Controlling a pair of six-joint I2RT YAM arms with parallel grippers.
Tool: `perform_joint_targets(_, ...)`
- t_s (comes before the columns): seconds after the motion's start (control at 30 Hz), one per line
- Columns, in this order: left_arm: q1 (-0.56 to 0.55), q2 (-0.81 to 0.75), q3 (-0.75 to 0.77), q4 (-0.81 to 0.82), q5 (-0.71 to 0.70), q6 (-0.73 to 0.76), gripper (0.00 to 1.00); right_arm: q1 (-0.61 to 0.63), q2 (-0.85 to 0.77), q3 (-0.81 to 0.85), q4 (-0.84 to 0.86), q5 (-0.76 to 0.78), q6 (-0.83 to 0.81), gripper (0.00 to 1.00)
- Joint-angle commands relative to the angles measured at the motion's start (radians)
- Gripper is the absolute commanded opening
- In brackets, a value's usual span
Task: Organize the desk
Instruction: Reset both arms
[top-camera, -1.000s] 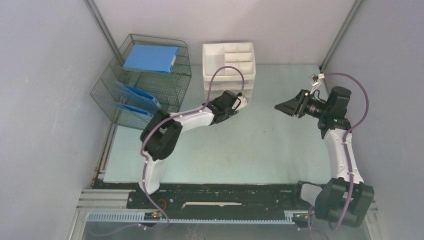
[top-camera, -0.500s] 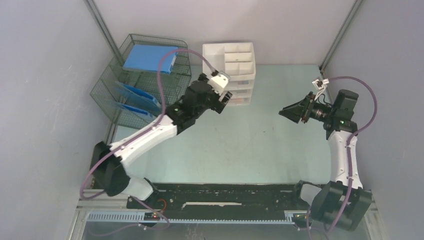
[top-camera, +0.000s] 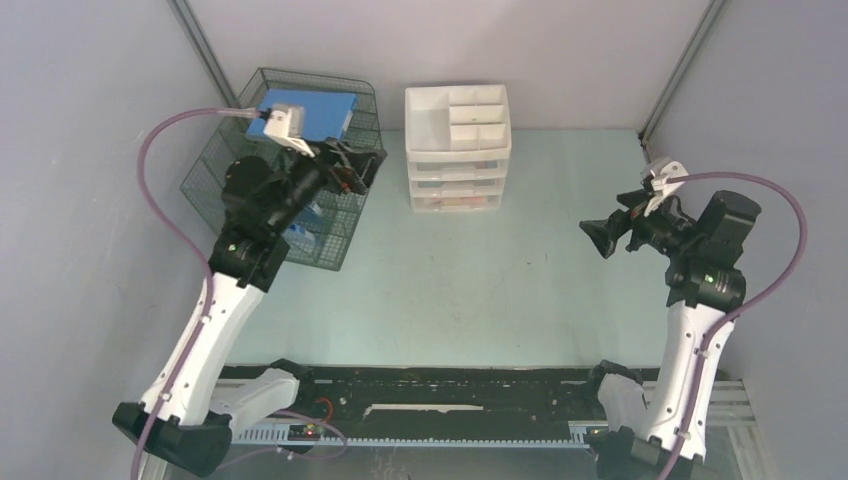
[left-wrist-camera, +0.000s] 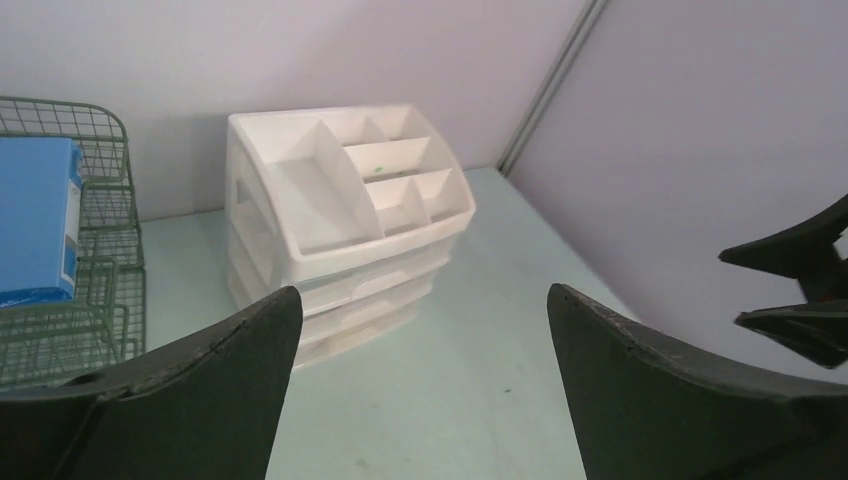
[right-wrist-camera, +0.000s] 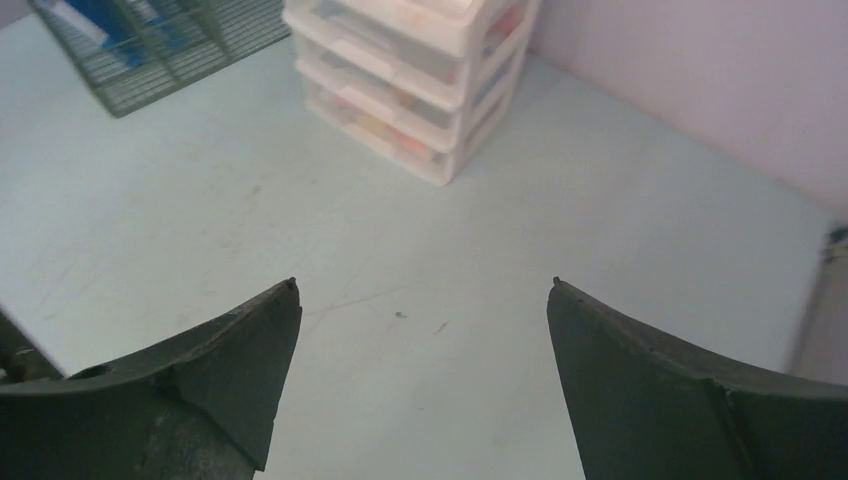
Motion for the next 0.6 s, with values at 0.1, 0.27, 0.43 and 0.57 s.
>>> perform_joint_targets(0.1,0.185,-0.108,0.023,-0.069,0.300,-0.265,1.00,-0.007,0.012,0.240,-0.032,0.083,0.136,1.00)
perform_joint_targets(0.27,0.268,-0.174,0.057,-0.185,0.340,-0.245,1.00,-0.008,0.017,0.351,0.009,0.168,0.431,0.99)
perform_joint_targets(0.43,0.306,-0.244,0.079,-0.277,0.343,-0.185,1.00,-0.007,-0.051,0.371,0.034,0.135,0.527,1.00)
perform_joint_targets(0.57,0.309,-0.294,0.084,-0.336,0.319,-0.140,1.00,-0.007,-0.074,0.431,-0.032,0.161,0.535,1.00)
